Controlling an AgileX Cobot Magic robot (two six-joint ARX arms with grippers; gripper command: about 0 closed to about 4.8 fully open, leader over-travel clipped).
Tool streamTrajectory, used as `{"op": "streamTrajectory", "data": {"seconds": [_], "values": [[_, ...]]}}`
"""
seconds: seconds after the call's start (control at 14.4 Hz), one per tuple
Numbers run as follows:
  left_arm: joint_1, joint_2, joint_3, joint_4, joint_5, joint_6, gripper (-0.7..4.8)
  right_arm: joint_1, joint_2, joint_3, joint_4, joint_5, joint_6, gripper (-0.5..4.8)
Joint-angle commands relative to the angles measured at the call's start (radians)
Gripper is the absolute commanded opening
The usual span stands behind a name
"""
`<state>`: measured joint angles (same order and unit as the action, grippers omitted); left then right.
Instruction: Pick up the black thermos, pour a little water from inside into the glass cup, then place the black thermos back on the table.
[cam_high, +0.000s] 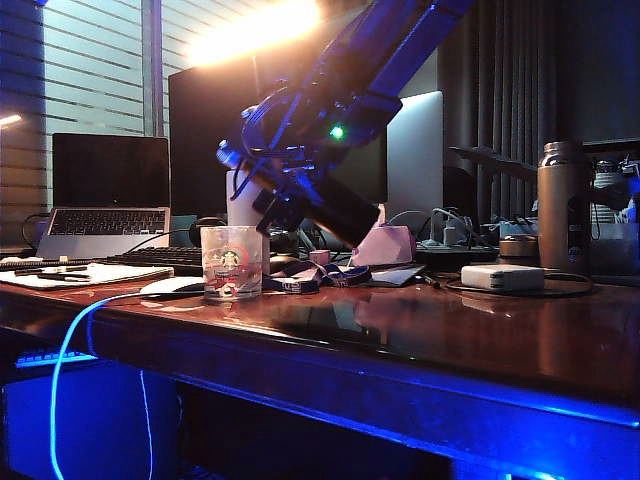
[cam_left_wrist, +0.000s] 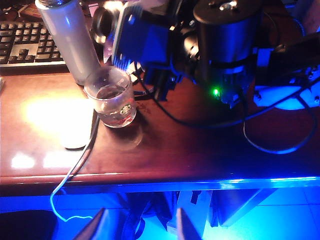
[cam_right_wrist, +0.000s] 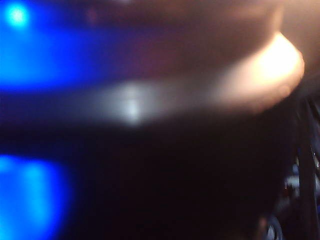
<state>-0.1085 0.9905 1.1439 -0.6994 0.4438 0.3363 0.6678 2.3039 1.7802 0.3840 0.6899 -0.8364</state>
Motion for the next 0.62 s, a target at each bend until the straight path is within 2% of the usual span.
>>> {"op": "streamTrajectory", "data": {"seconds": [0.07, 0.28, 0.62], "values": [[-0.001, -0.002, 0.002, 0.005, 0.005, -0.003, 1.87, 0.002, -0.038, 0.012, 0.063, 0.019, 0.080, 1.06], [-0.001, -0.002, 0.002, 0.005, 0.005, -0.003, 1.87, -0.002, -0.068, 0.012, 0.061, 0.019, 0.157, 1.06], [-0.001, -0.002, 0.002, 0.006, 0.005, -0.003, 1.86, -0.010, -0.144, 0.012, 0.000, 0.031, 0.184, 1.06]]}}
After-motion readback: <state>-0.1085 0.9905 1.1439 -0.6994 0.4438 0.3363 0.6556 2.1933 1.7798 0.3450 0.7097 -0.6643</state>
